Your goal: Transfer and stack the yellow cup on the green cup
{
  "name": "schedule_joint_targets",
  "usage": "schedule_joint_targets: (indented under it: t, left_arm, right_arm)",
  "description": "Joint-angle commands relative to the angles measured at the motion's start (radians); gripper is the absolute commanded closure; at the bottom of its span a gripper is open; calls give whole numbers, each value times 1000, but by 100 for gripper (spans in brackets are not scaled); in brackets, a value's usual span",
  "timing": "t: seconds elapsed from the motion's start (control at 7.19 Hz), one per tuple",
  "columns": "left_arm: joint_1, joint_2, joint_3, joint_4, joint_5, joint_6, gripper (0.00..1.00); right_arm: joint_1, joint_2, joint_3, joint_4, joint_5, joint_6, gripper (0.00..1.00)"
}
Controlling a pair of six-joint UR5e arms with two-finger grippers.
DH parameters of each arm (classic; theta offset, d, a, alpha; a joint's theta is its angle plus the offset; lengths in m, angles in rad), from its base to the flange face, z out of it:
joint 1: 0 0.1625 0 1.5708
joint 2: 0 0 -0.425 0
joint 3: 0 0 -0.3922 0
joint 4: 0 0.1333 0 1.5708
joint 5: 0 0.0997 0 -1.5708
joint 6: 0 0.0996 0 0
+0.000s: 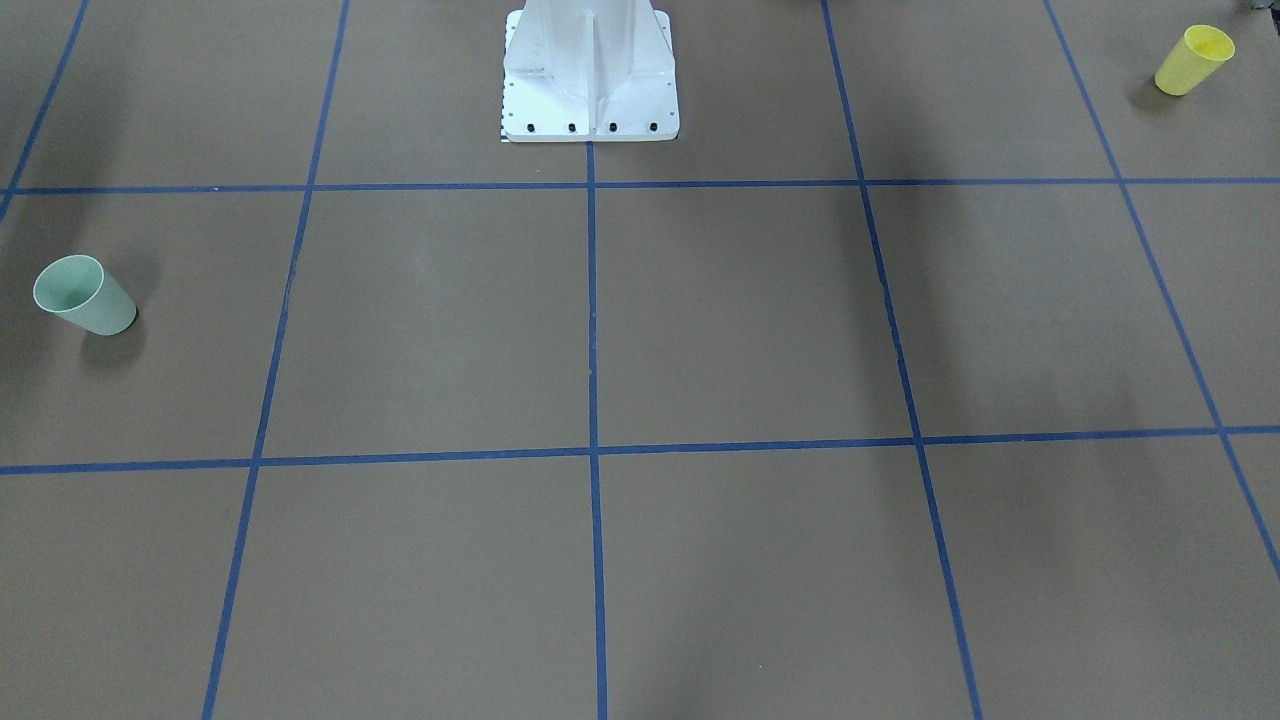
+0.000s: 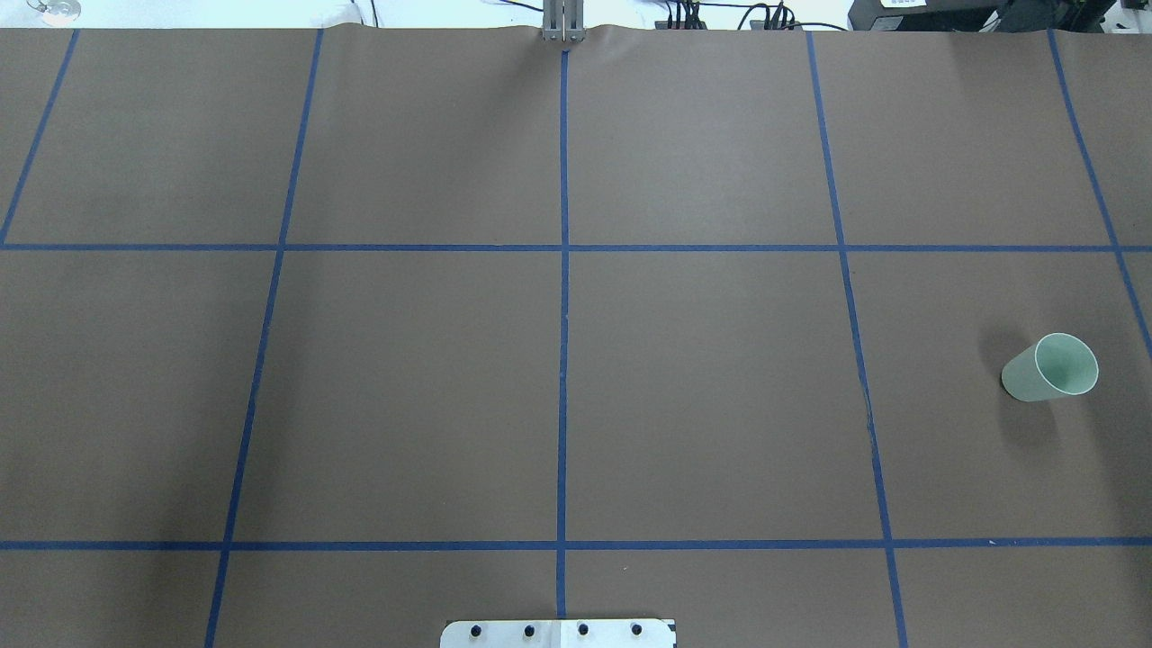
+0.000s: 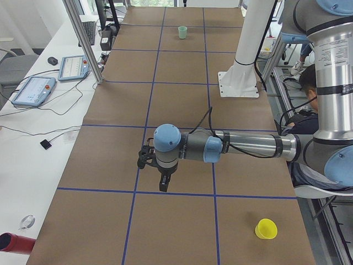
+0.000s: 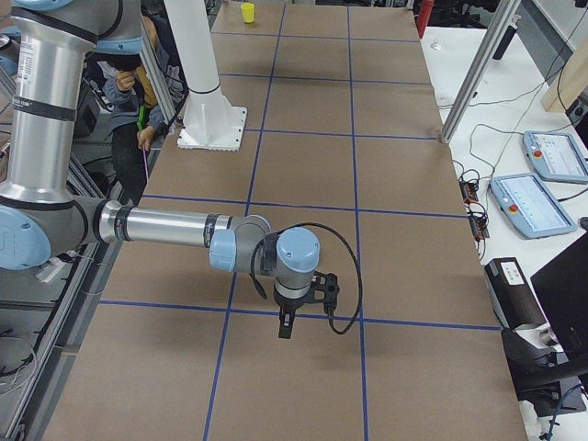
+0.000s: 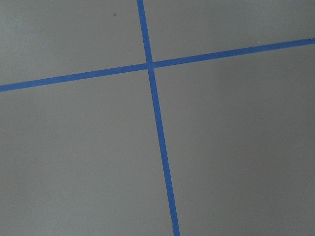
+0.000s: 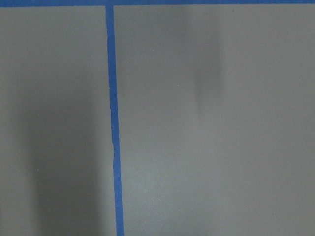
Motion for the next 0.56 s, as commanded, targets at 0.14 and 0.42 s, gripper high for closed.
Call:
schedule_joint_targets:
  t: [0.14,0.42]
  left_arm:
    - [-1,5,-12,-12,2,-1,0]
    - [0,-8,-22,-12,-2,-11,0]
  right_arm:
    - [0,0,1,0,0,0,0]
    - [0,-2,2,0,2,-2,0]
